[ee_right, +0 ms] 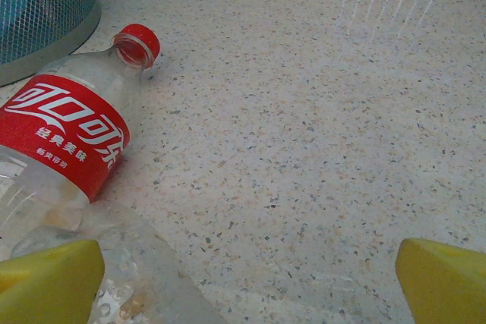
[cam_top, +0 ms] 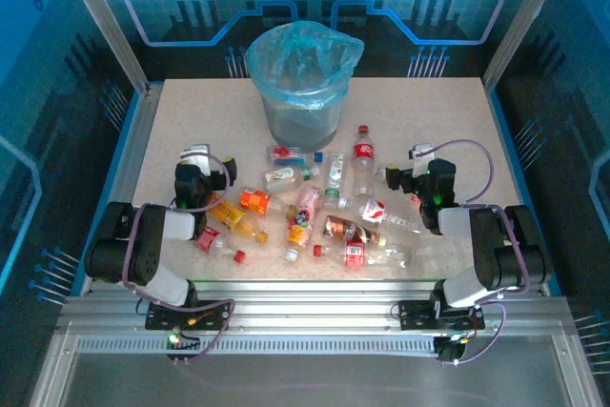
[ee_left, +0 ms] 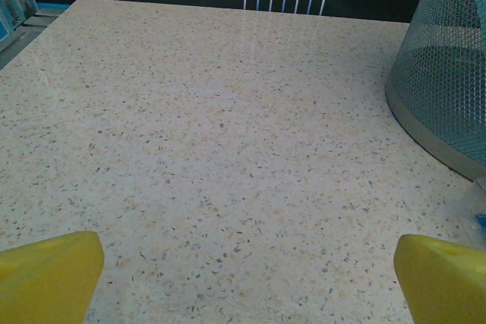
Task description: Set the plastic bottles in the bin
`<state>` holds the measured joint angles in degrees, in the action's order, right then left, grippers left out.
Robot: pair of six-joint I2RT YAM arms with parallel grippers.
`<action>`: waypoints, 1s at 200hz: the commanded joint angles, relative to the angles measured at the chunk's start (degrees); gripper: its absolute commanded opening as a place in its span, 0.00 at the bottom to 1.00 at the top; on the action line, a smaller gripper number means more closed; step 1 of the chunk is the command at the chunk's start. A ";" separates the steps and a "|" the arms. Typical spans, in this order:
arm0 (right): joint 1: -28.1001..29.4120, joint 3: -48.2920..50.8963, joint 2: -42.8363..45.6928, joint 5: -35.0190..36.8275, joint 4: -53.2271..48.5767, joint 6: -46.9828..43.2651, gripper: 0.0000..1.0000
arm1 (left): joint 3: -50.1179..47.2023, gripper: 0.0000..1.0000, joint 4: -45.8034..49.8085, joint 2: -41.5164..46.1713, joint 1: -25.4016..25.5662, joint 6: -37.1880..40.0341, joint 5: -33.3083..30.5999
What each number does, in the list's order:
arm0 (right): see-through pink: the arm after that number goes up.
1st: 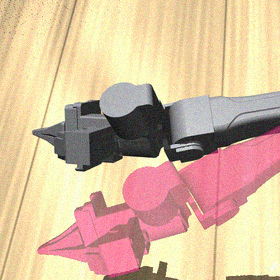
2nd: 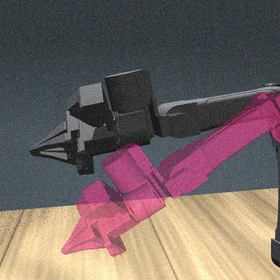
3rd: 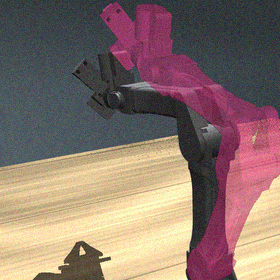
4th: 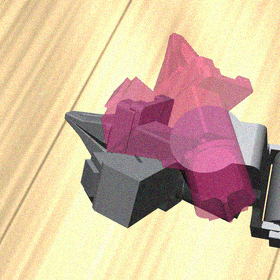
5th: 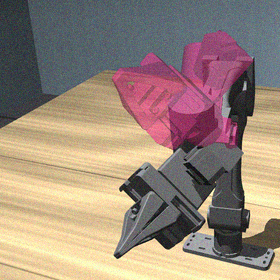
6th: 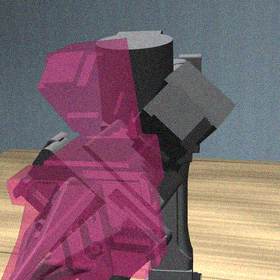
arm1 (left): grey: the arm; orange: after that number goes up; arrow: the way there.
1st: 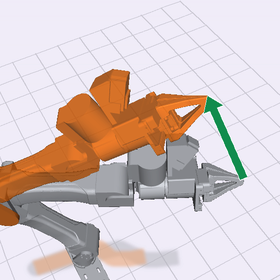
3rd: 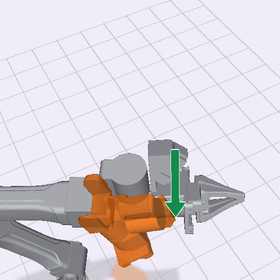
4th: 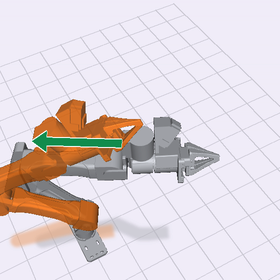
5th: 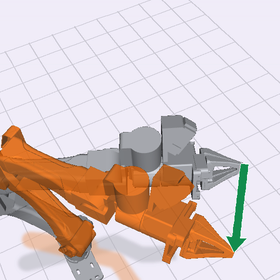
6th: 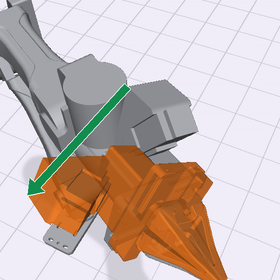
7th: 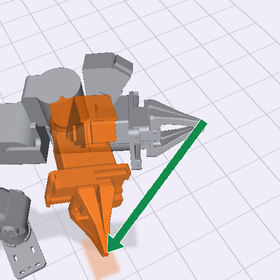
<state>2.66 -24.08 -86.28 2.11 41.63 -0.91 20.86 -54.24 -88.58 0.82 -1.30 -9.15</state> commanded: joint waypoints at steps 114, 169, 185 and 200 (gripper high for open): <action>0.97 -10.35 21.82 9.96 -36.42 14.47 0.95 | 4.44 0.88 21.94 24.74 5.48 3.68 -1.88; -3.23 -15.72 34.48 4.96 -64.93 31.01 0.94 | 16.47 0.81 39.52 32.74 19.93 10.51 -2.20; -7.95 -14.59 38.65 1.17 -69.01 35.41 0.93 | 19.18 0.80 42.27 32.77 25.88 14.06 -2.99; -13.72 -13.03 41.66 -3.36 -71.85 39.08 0.92 | 21.60 0.80 44.23 31.68 32.26 17.86 -4.34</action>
<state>-4.34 -38.98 -48.75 5.67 -18.87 28.40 38.65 -17.54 -56.25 25.74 8.69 -11.35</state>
